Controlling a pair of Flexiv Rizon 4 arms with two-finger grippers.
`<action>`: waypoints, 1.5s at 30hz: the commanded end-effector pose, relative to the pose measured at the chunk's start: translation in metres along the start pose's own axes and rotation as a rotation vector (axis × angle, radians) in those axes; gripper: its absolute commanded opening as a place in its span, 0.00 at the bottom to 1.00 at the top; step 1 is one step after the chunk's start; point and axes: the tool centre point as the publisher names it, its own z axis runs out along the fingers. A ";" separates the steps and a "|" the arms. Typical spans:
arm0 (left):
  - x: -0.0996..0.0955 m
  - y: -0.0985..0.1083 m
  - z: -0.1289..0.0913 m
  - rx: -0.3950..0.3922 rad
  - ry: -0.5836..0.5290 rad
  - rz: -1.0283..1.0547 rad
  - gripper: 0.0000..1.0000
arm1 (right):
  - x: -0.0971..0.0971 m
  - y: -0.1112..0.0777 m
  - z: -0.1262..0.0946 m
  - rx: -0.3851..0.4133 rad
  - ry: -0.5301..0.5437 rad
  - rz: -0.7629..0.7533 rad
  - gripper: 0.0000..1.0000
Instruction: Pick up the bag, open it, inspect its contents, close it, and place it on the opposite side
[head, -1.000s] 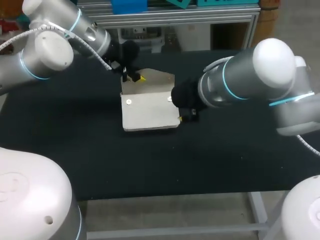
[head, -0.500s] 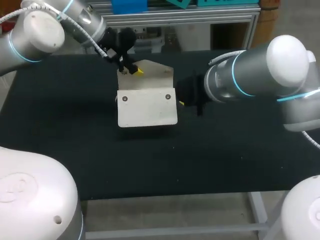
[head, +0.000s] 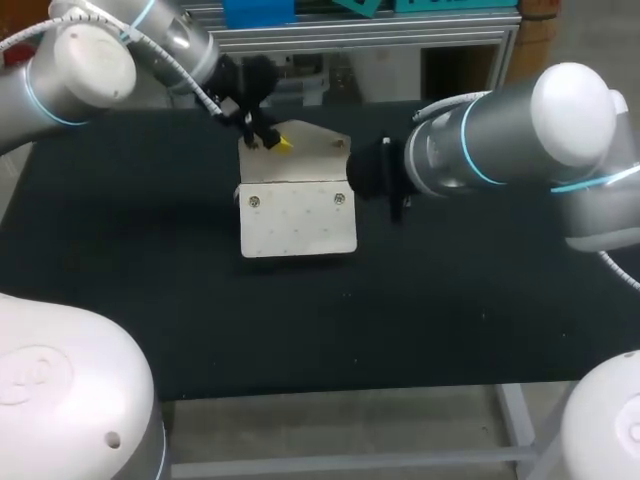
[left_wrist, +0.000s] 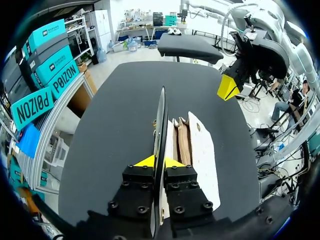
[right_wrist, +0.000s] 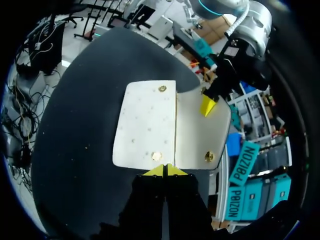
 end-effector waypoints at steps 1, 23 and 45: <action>0.013 -0.007 0.000 0.002 -0.043 -0.006 0.00 | -0.014 -0.002 0.030 -0.030 0.001 -0.007 0.00; 0.020 -0.019 -0.002 0.065 -0.046 -0.075 0.00 | -0.032 0.003 0.090 -0.013 0.075 -0.111 0.00; 0.004 -0.017 0.001 0.111 -0.095 -0.169 0.00 | 0.001 0.009 0.079 0.043 0.104 -0.129 0.00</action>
